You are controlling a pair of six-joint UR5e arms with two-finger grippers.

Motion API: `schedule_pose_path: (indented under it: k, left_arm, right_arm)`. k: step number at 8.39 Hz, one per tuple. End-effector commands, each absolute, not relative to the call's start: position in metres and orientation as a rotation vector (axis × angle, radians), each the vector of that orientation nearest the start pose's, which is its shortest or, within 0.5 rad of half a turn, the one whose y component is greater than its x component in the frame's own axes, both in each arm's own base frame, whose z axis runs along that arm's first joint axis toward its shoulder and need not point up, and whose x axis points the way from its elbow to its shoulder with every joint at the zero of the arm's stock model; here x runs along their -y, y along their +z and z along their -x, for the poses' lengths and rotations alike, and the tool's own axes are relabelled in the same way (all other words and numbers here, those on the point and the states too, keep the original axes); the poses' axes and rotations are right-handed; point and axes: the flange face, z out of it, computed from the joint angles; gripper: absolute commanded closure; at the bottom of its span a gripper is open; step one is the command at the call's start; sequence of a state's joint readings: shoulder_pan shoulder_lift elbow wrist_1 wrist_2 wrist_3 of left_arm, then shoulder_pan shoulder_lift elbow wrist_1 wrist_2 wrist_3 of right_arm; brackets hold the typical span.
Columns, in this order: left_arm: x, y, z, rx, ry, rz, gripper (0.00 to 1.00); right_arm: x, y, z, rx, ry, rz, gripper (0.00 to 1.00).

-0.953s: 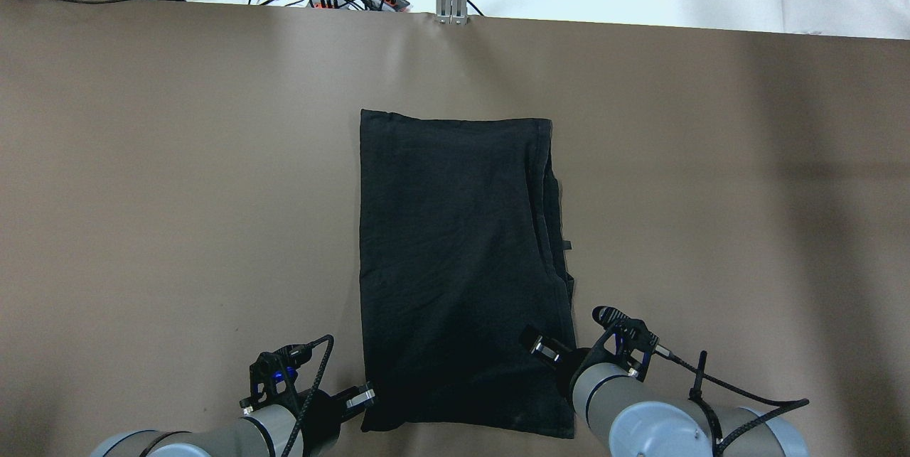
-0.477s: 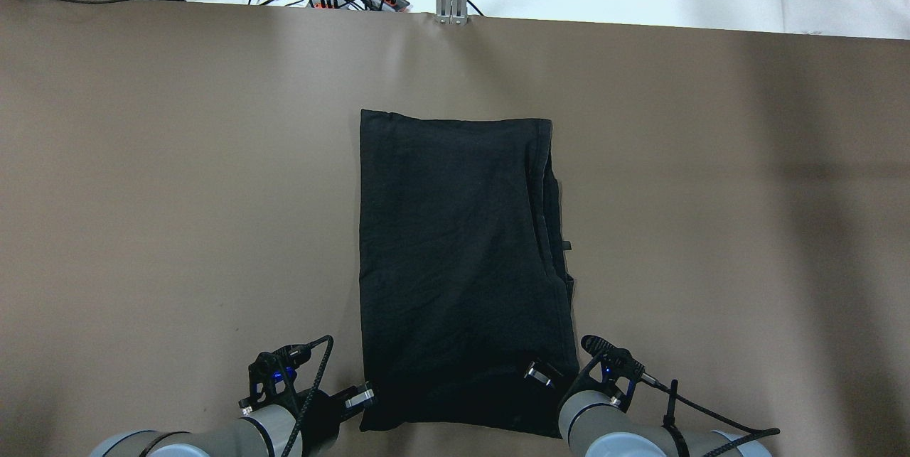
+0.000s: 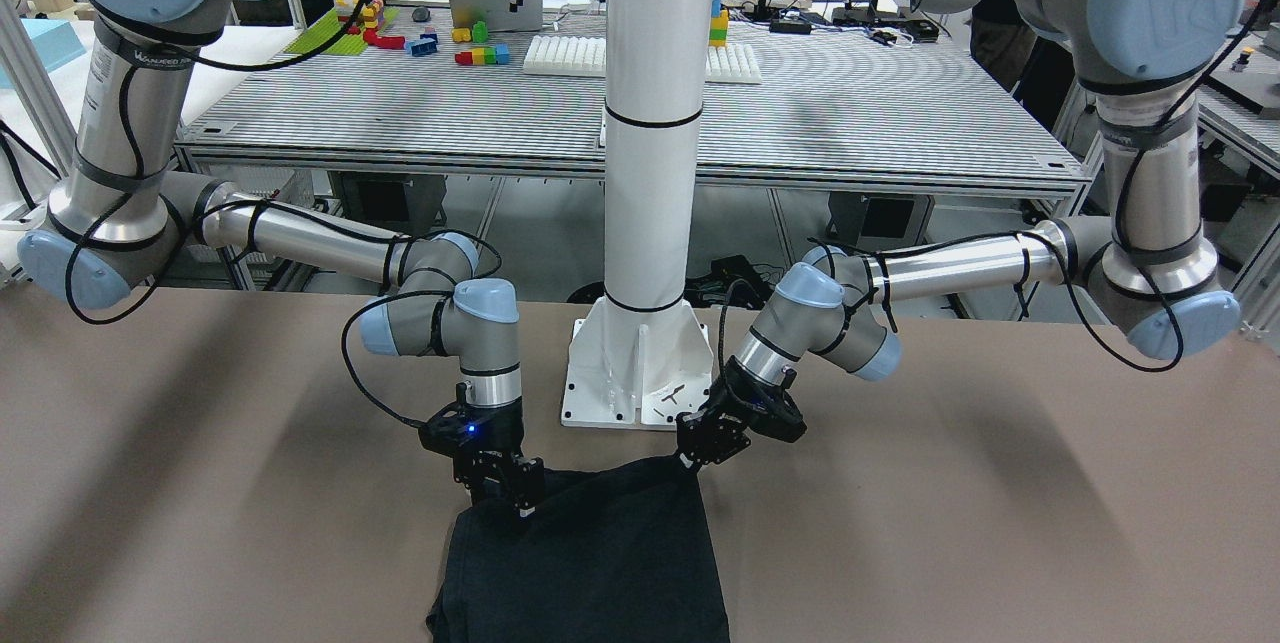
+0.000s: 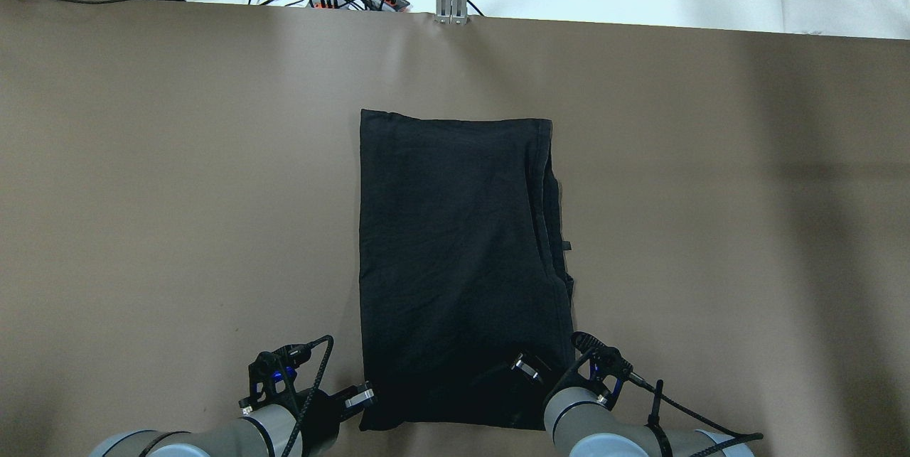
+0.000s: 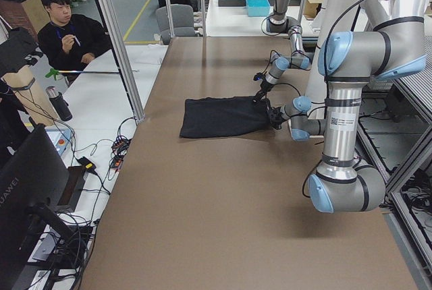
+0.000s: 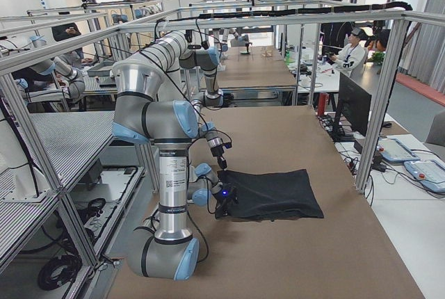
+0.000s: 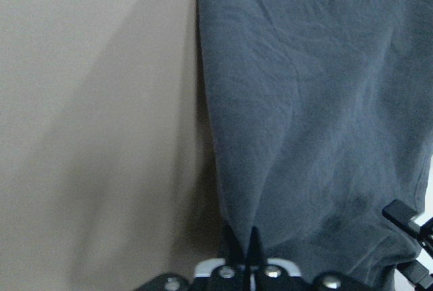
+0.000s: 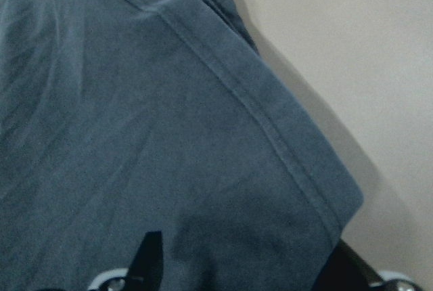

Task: Fold clothes
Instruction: 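Grasp the near edge corners of the shirt with both grippers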

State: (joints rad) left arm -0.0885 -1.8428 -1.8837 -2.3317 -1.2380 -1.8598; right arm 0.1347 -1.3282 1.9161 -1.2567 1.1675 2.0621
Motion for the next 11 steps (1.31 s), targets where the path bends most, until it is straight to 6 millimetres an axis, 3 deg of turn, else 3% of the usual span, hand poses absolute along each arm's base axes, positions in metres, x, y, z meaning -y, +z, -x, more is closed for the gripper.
schedule_pose_path:
  k: [1,3,5,7,8,11]
  left_arm:
    - [0.214,0.278,-0.538,-1.372,-0.533,-0.154,1.00]
    - [0.214,0.278,-0.538,-1.372,-0.533,-0.154,1.00]
    - [0.214,0.277,-0.537,-1.374,-0.533,-0.154,1.00]
    - [0.215,0.277,-0.538,-1.373,-0.532,-0.155,1.00]
    - [0.215,0.277,-0.538,-1.373,-0.530,-0.156,1.00]
    - [0.216,0.271,-0.533,-1.387,-0.533,-0.155,1.00]
  right_arm:
    - [0.248,0.340,0.539,0.965,0.795,-0.218,0.18]
    - [0.250,0.338,0.548,0.970,0.824,-0.214,0.27]
    - [0.251,0.334,0.549,0.982,0.843,-0.210,0.42]
    - [0.250,0.329,0.549,0.996,0.866,-0.194,0.84]
    - [0.250,0.327,0.549,0.999,0.866,-0.193,1.00]
    - [0.249,0.316,0.540,1.024,0.858,-0.191,1.00]
